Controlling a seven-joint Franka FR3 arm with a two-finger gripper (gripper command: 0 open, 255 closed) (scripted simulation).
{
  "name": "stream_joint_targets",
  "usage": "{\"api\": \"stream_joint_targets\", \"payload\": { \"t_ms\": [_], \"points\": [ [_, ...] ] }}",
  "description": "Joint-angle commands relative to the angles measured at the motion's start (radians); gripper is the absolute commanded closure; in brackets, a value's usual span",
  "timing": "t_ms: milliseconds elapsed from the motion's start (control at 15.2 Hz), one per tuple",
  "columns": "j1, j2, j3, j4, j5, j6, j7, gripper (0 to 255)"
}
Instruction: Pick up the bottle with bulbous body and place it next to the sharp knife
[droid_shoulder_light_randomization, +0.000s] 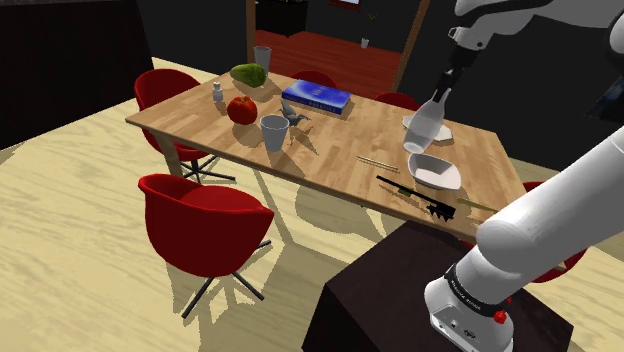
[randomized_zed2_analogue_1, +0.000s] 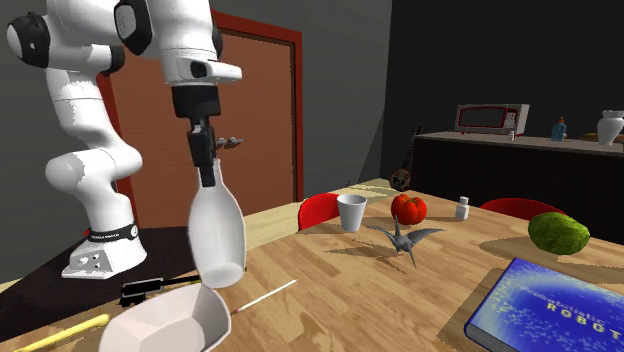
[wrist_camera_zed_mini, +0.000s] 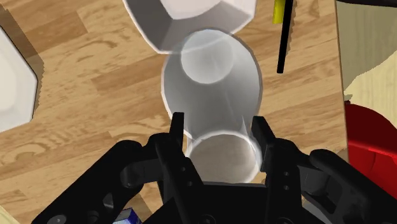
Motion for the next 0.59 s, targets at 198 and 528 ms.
{"api": "stream_joint_targets", "payload": {
  "t_ms": [198, 528],
  "points": [
    [-0.052, 0.014, -0.07, 0.025, 0.004, -0.013, -0.125, 255],
    [-0.107, 0.065, -0.144, 0.081, 0.028, -0.027, -0.26, 255]
  ]
}}
